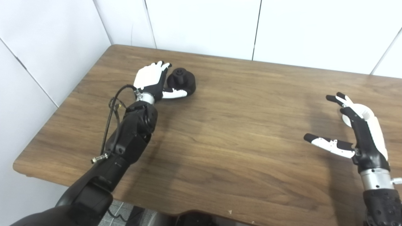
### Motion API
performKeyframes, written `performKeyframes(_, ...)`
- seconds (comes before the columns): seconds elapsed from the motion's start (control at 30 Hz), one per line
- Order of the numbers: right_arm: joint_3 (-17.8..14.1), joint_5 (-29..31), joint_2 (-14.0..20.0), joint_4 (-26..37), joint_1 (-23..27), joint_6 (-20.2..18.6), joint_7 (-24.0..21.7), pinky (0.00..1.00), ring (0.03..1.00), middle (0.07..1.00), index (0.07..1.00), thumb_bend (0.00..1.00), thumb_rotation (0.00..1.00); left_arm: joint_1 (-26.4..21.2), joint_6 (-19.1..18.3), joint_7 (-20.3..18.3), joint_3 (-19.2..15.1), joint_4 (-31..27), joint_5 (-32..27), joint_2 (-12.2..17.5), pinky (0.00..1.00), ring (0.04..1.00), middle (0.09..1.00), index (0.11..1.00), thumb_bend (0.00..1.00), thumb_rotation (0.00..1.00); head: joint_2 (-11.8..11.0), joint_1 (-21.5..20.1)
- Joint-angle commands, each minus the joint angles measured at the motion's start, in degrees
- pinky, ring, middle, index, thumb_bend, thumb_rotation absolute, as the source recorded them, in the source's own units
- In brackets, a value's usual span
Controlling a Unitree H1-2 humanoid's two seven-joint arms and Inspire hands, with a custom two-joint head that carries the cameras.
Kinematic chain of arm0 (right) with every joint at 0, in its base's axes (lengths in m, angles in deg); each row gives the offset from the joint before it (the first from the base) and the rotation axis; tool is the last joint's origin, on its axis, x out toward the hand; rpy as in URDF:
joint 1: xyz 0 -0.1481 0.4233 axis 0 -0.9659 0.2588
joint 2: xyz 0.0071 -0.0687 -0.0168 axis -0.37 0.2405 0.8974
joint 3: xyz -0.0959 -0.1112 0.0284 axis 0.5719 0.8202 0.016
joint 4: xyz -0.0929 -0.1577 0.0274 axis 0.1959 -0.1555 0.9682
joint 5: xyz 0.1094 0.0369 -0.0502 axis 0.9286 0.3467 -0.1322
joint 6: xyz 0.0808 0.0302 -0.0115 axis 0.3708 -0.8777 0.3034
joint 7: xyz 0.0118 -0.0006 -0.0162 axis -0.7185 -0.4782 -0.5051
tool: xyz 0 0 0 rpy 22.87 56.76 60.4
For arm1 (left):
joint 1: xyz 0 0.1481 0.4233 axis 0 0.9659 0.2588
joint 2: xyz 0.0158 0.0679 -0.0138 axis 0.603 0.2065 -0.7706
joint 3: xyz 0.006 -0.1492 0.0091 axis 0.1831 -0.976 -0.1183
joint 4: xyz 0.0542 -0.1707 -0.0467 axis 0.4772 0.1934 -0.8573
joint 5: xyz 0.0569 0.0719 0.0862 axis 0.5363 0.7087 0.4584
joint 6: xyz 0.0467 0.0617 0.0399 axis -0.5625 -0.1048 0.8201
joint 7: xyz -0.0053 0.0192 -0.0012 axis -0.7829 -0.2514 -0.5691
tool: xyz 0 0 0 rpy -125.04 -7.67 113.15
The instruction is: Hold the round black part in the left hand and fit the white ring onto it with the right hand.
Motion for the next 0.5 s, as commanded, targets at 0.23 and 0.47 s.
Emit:
performKeyframes(0.23, -1.09, 0.01, 0.82, 3.77, 1.13, 0.47, -0.19, 0.9, 0.938, 0.932, 0.831, 0.85, 0.32, -2.66, 0.13, 2.33, 0.61, -0.59, 0.31, 0.81, 1.0, 1.0, 1.0, 0.845, 1.0, 0.58, 0.5, -0.37)
performKeyframes(0.47, -1.31, -1.0, 1.06, 4.58, 0.82, -0.14, -0.45, 0.88, 0.927, 0.931, 0.829, 0.85, 0.33, -2.01, 2.13, 3.71, 0.36, -0.06, -1.78, -0.47, 1.0, 1.0, 1.0, 0.714, 1.0, 0.45, 0.94, -0.6)
